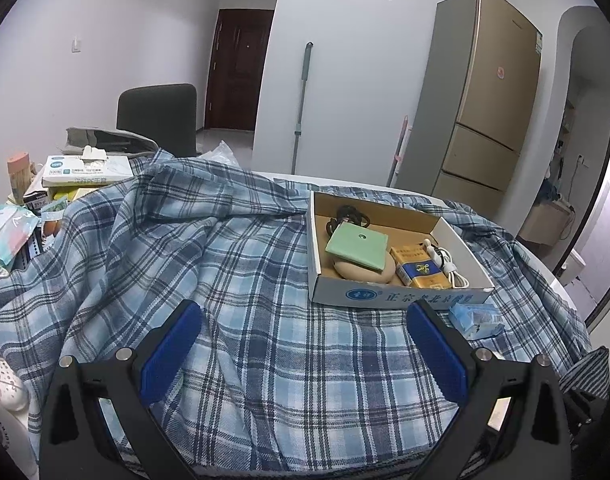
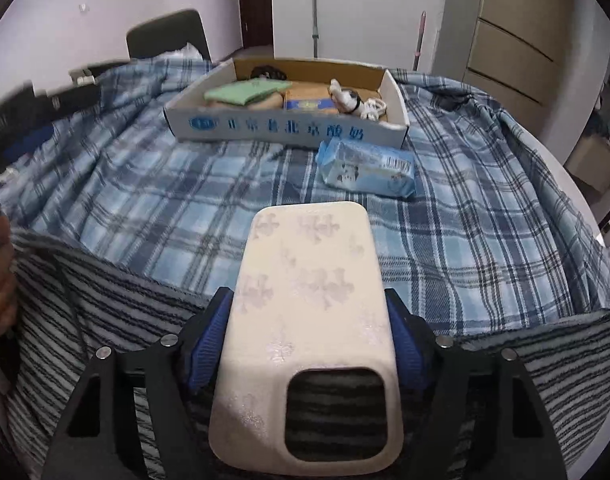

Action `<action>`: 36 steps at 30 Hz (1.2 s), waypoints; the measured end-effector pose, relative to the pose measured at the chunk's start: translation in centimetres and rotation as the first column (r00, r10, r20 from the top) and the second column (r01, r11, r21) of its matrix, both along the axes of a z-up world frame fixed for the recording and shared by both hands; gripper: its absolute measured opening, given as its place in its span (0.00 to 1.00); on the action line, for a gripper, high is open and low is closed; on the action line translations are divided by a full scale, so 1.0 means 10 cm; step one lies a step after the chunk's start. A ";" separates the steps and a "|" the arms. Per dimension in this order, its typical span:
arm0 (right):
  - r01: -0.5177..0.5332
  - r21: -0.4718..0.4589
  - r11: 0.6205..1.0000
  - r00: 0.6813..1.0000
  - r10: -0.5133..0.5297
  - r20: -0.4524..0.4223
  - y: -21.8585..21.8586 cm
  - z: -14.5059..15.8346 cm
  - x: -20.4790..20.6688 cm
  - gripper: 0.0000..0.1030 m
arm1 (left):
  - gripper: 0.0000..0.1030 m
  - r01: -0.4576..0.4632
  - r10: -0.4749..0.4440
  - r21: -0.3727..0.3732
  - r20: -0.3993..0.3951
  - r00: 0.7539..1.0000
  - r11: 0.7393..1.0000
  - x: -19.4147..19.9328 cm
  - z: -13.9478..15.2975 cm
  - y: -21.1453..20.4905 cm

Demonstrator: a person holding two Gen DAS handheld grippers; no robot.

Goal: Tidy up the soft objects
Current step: 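Grasp the blue tissue pack with the left gripper while the right holds the phone case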

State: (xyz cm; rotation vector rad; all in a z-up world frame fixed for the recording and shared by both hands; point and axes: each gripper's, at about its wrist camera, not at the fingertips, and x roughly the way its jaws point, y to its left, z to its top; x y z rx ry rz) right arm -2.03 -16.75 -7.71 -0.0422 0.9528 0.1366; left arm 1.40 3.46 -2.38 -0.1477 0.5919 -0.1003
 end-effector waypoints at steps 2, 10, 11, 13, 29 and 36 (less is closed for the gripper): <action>-0.002 0.044 0.999 0.999 0.000 0.050 -0.10 0.14 -0.01 0.70 | 1.00 -0.026 0.027 -0.027 0.010 1.000 0.999 -0.05 0.07 0.01; 0.187 0.005 0.982 0.946 -0.181 0.267 -0.72 0.64 0.03 0.70 | 1.00 0.101 -0.100 0.032 -0.008 0.995 0.994 -0.03 0.35 -0.55; 0.217 -0.004 0.976 0.937 -0.207 0.280 -0.81 0.65 0.06 0.70 | 1.00 0.112 -0.112 0.035 -0.017 0.994 0.993 0.00 0.36 -0.65; 0.262 -0.016 0.965 0.924 -0.245 0.295 -0.93 0.65 0.08 0.70 | 1.00 0.101 -0.101 0.012 -0.026 0.995 0.995 0.05 0.37 -0.84; 0.351 0.086 0.932 0.894 -0.361 0.266 -1.52 0.41 0.07 0.70 | 1.00 0.223 -0.210 0.055 -0.179 0.961 0.973 0.63 -0.03 -2.05; 0.341 0.136 0.930 0.904 -0.364 0.225 -1.59 0.33 0.09 0.70 | 1.00 0.264 -0.233 0.081 -0.274 0.933 0.961 0.78 -0.36 -2.25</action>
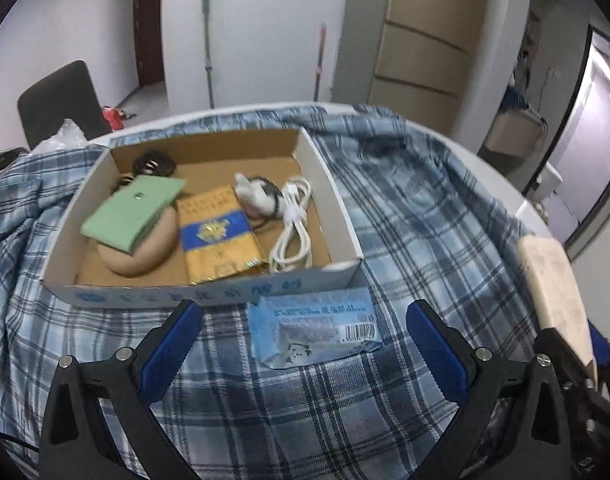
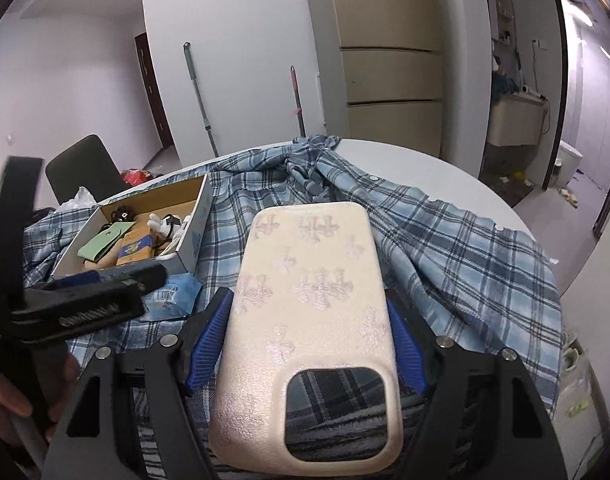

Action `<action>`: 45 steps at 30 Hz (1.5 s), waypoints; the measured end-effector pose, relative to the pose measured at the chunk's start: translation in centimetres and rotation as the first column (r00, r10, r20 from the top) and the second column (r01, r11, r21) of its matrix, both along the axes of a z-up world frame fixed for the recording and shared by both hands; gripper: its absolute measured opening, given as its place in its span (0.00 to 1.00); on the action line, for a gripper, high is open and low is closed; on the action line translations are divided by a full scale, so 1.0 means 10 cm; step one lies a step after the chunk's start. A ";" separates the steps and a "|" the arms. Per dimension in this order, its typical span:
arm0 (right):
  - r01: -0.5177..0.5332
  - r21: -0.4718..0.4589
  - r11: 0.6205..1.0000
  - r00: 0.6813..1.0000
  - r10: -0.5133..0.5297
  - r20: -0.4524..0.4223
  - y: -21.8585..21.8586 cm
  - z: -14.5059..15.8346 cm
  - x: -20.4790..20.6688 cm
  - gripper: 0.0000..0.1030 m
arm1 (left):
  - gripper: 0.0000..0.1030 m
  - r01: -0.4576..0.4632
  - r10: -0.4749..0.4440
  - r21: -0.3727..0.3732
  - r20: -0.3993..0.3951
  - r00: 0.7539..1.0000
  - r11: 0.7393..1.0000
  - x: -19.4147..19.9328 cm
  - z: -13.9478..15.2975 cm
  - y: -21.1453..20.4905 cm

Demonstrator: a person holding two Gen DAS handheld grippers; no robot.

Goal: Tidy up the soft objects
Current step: 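Grasp the blue tissue pack with the left gripper while the right holds the phone case, then lower the phone case and tissue pack into the box and open both grippers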

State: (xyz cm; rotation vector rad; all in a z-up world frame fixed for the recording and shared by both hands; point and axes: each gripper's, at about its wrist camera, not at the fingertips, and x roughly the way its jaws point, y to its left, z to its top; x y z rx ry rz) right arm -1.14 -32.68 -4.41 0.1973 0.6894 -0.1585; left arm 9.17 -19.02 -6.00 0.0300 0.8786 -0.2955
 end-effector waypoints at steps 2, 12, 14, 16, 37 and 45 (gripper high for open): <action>-0.002 0.005 1.000 1.000 0.002 -0.002 0.00 -0.01 0.00 0.70 | 1.00 0.028 -0.027 0.028 -0.030 0.999 0.999 0.04 -0.08 -0.07; -0.001 0.010 1.000 1.000 0.001 -0.017 0.00 -0.03 0.02 0.70 | 0.78 0.041 -0.040 0.009 -0.119 0.992 0.999 0.15 -0.28 -0.07; 0.003 0.003 1.000 1.000 -0.003 -0.015 0.00 -0.02 0.01 0.70 | 0.74 0.066 -0.065 0.012 -0.104 0.992 0.998 0.11 -0.24 -0.07; 0.005 -0.012 1.000 1.000 -0.005 -0.014 0.01 -0.02 0.01 0.70 | 0.73 0.097 -0.095 0.024 -0.071 0.993 0.995 0.02 -0.17 -0.08; -0.203 0.033 0.979 0.962 0.193 0.196 0.34 0.89 0.11 0.70 | 0.72 0.042 -0.049 0.029 0.326 0.944 0.999 -0.63 1.31 0.60; -0.201 -0.042 0.979 0.928 0.204 0.311 0.58 1.44 0.66 0.70 | 0.72 -0.058 0.061 -0.022 0.447 0.892 0.998 -0.31 1.89 0.89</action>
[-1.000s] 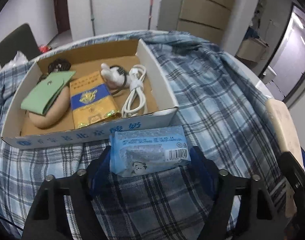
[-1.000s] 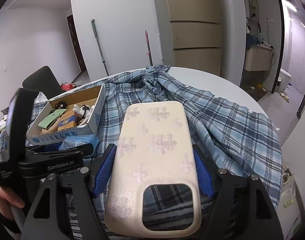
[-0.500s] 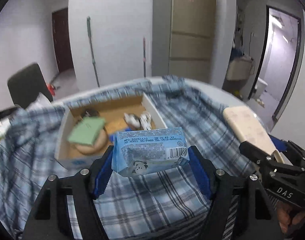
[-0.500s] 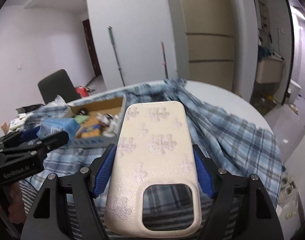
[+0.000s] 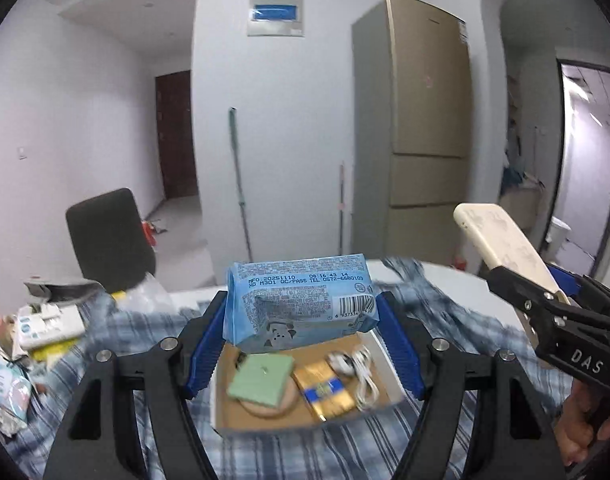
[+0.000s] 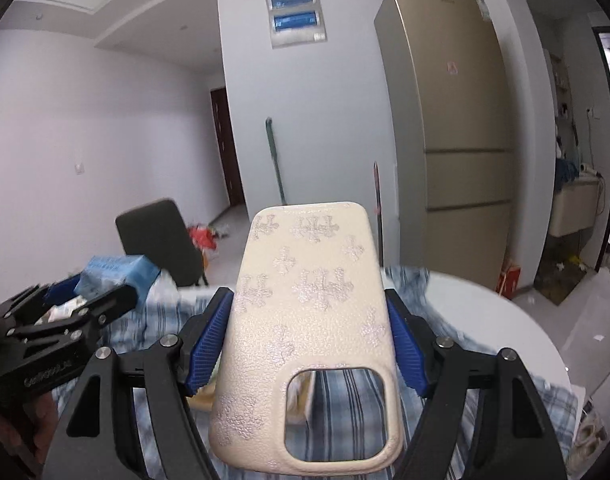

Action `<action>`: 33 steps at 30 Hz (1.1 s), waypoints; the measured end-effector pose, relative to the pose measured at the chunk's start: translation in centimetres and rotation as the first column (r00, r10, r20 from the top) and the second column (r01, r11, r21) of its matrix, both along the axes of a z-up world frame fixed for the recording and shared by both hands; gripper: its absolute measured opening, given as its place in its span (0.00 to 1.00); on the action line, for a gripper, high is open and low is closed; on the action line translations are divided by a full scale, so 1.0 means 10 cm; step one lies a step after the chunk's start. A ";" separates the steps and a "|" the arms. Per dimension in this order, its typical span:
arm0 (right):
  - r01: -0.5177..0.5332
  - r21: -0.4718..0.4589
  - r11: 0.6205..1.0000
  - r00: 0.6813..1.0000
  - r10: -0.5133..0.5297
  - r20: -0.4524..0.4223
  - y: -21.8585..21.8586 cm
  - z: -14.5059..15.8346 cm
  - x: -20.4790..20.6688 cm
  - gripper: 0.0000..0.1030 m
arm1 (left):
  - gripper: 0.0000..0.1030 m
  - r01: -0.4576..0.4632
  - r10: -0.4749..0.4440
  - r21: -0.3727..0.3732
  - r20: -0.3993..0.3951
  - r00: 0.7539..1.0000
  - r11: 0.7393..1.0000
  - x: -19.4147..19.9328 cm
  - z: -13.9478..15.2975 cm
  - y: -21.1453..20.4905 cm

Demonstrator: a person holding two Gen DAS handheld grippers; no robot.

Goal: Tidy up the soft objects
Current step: 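Lower the phone case and tissue pack into the box and open both grippers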

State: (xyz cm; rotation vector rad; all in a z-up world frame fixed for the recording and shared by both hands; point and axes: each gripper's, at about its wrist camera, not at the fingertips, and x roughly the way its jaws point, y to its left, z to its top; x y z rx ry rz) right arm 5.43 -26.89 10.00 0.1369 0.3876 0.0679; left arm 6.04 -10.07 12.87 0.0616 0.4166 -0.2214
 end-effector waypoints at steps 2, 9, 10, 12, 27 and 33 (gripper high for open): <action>0.001 -0.012 1.000 1.000 -0.001 0.007 0.07 0.06 0.15 0.70 | 0.72 -0.004 0.004 -0.003 -0.003 1.000 1.000 0.09 0.07 0.06; 0.003 -0.001 1.000 1.000 -0.003 -0.028 0.23 -0.01 0.55 0.70 | 0.72 -0.052 0.052 -0.052 -0.015 0.999 0.997 0.41 0.08 0.31; 0.001 0.003 1.000 0.999 -0.001 -0.040 0.26 -0.05 0.60 0.70 | 0.72 -0.045 0.044 -0.052 -0.030 0.999 0.998 0.48 0.05 0.33; 0.017 0.014 1.000 0.998 -0.016 -0.057 0.29 -0.16 0.68 0.70 | 0.72 -0.039 0.036 -0.054 -0.059 0.998 0.998 0.57 -0.04 0.38; -0.072 -0.022 0.997 0.957 0.062 -0.283 0.68 -1.03 1.15 0.70 | 0.72 -0.058 0.047 -0.031 -0.277 0.960 0.998 1.13 -0.84 0.51; -0.099 -0.058 0.993 0.930 0.072 -0.360 0.77 -1.33 1.28 0.70 | 0.72 -0.063 0.059 0.001 -0.364 0.930 0.998 1.34 -1.17 0.52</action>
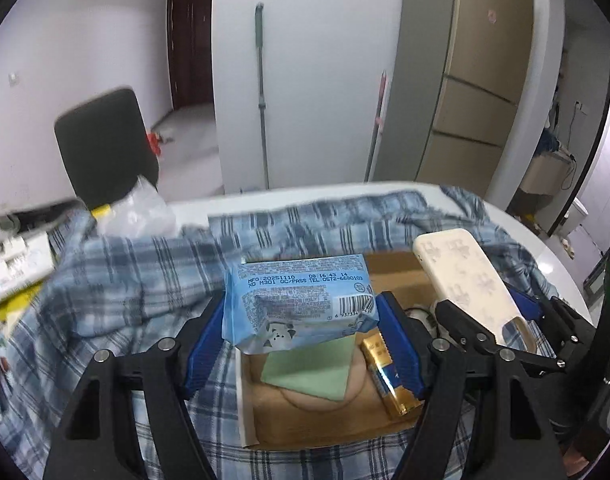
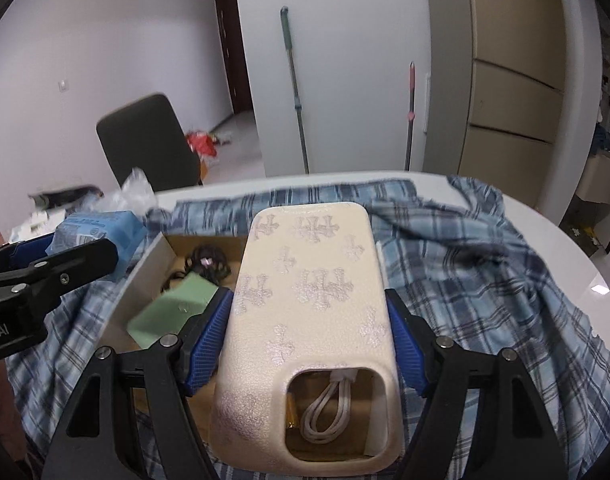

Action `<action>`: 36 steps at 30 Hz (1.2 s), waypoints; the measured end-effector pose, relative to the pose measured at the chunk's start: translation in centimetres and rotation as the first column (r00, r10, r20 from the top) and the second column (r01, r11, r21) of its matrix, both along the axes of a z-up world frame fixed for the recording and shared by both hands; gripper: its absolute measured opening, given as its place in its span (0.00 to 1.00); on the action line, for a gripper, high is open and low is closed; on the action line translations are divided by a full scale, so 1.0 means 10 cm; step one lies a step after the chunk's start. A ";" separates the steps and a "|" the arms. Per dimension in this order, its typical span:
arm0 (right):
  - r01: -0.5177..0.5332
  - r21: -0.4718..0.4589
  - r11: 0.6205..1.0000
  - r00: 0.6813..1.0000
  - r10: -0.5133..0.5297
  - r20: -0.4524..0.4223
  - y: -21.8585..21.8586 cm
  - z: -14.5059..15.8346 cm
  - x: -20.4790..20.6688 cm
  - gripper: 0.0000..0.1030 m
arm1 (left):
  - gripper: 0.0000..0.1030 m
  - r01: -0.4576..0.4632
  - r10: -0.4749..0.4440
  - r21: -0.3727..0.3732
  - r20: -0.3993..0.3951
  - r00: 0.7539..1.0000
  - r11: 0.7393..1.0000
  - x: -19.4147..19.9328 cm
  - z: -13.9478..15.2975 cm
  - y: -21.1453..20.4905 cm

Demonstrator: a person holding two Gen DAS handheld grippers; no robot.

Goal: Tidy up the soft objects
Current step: 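Lower the phone case and tissue pack into the box and open both grippers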

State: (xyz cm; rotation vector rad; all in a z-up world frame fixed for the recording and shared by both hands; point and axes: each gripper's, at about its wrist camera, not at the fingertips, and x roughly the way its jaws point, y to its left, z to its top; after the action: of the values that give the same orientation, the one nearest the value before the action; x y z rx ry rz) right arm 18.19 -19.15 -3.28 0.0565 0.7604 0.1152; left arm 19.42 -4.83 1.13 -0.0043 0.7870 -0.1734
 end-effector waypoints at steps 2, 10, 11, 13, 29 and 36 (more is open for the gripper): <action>-0.003 -0.006 1.000 1.000 0.002 -0.022 0.01 -0.08 0.04 0.70 | 0.72 0.000 0.000 0.007 -0.022 1.000 1.000 0.03 -0.07 -0.01; -0.002 0.014 1.000 0.996 0.003 -0.094 -0.02 -0.22 0.14 0.71 | 0.72 0.010 -0.010 0.007 -0.070 0.997 1.000 0.10 -0.23 -0.05; -0.004 0.015 1.000 0.995 0.005 -0.096 -0.02 -0.22 0.14 0.71 | 0.72 0.011 -0.011 0.005 -0.070 0.997 1.000 0.10 -0.23 -0.04; -0.011 0.015 1.000 0.996 0.012 -0.091 0.00 -0.22 0.14 0.71 | 0.74 0.011 -0.011 0.003 -0.062 0.998 1.000 0.09 -0.22 -0.05; -0.018 -0.007 1.000 0.999 0.018 0.029 -0.05 0.22 -0.06 0.77 | 0.87 -0.011 0.012 -0.010 0.107 0.994 1.000 -0.14 0.20 0.00; -0.098 -0.001 0.995 0.977 0.097 0.192 -0.06 0.72 -0.50 0.80 | 0.87 -0.020 0.041 -0.074 0.285 0.958 0.997 -0.57 0.61 0.18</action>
State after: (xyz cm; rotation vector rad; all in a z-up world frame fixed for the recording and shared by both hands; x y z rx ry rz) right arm 13.17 -19.77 3.95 0.0155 0.5701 0.2141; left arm 13.76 -3.06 7.20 -0.0572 0.4901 -0.1680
